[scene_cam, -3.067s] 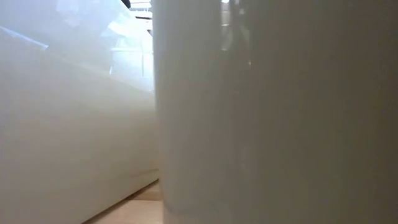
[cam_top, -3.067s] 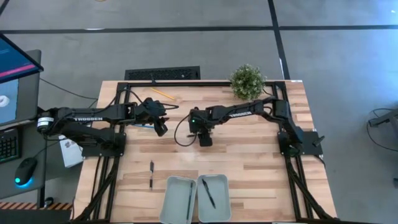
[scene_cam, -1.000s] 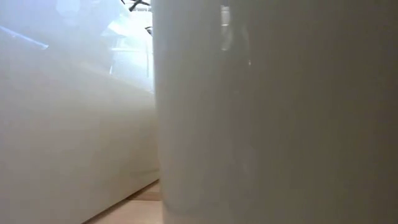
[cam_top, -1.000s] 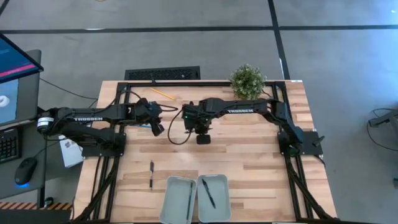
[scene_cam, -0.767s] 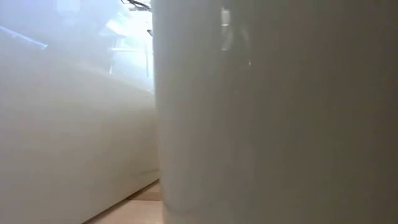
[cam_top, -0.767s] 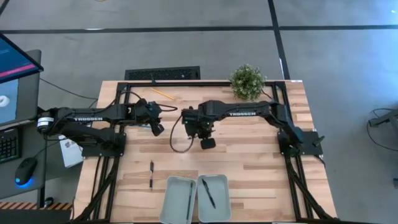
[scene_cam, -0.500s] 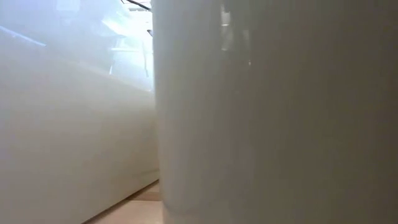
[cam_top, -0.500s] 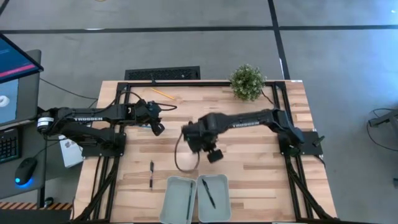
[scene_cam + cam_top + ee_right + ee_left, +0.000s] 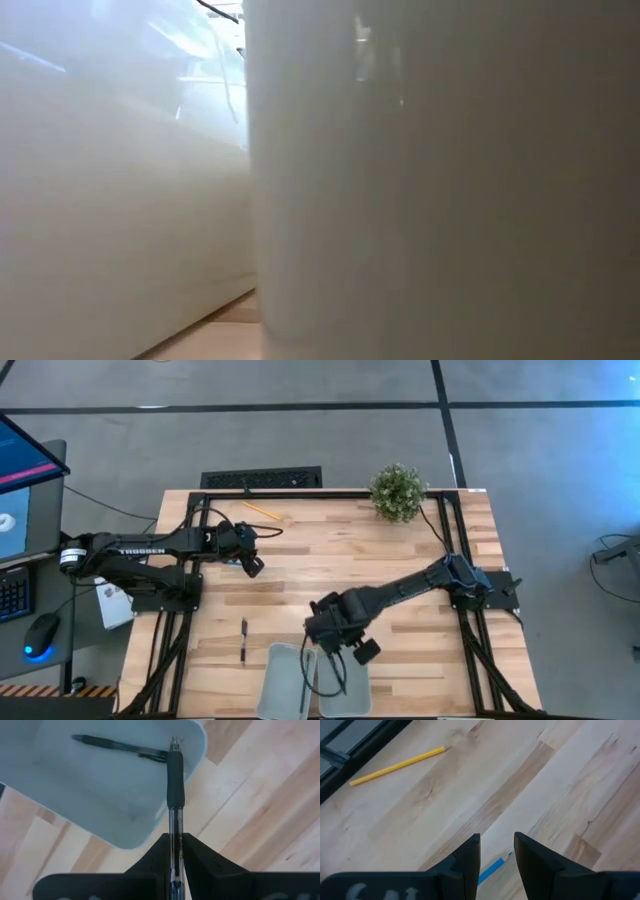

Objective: Sort pens & pencils
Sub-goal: Put the top black pen into the right gray bin

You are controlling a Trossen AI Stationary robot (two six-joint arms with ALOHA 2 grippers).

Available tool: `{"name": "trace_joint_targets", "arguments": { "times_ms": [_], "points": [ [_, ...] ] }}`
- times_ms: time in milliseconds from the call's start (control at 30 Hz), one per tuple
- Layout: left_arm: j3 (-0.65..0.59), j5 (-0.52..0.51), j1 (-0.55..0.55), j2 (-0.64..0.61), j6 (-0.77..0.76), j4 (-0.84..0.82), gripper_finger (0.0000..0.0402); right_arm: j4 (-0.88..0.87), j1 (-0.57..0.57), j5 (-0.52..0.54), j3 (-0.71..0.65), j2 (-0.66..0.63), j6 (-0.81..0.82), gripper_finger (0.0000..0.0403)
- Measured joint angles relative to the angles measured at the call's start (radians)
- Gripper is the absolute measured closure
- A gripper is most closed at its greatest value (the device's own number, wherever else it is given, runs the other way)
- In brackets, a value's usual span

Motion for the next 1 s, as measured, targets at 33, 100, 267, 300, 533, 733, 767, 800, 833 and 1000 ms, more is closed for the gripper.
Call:
{"name": "trace_joint_targets", "arguments": {
  "times_ms": [33, 100, 267, 300, 533, 733, 767, 800, 833, 1000],
  "points": [
    [0.000, 0.000, 0.000, 0.000, 0.000, 0.000, 0.0290, 0.000, 0.013, 0.018, 0.000, 0.000, 0.006, 0.0340],
    [0.000, 0.000, 0.000, 0.000, 0.000, 0.000, 0.0290, 0.002, 0.040, 0.040, 0.000, 0.000, 0.006, 0.0340],
    [0.000, 0.007, 0.000, 0.000, 0.000, -0.008, 0.0290, 0.055, 0.110, 0.043, 0.000, 0.000, 0.025, 0.0340],
    [0.000, 0.019, 0.000, 0.000, 0.000, -0.014, 0.0290, 0.078, 0.122, 0.042, 0.000, 0.000, 0.026, 0.0340],
    [0.000, 0.074, 0.000, 0.000, 0.000, -0.037, 0.0290, 0.261, 0.174, 0.042, 0.000, 0.000, 0.126, 0.0340],
    [0.000, 0.074, 0.000, 0.000, -0.010, -0.037, 0.0290, 0.282, 0.170, 0.069, 0.000, 0.000, 0.156, 0.0340],
    [0.000, 0.074, 0.000, 0.000, -0.010, -0.037, 0.0290, 0.282, 0.171, 0.072, 0.000, 0.000, 0.148, 0.0340],
    [0.000, 0.074, 0.000, 0.000, -0.010, -0.037, 0.0290, 0.282, 0.171, 0.073, 0.000, 0.000, 0.131, 0.0340],
    [0.000, 0.074, 0.000, 0.000, -0.010, -0.037, 0.0290, 0.282, 0.171, 0.075, 0.000, 0.000, 0.110, 0.0340],
    [0.000, 0.074, 0.000, 0.000, -0.010, -0.037, 0.0290, 0.295, 0.175, 0.101, -0.044, 0.000, 0.062, 0.0340]
  ]
}}
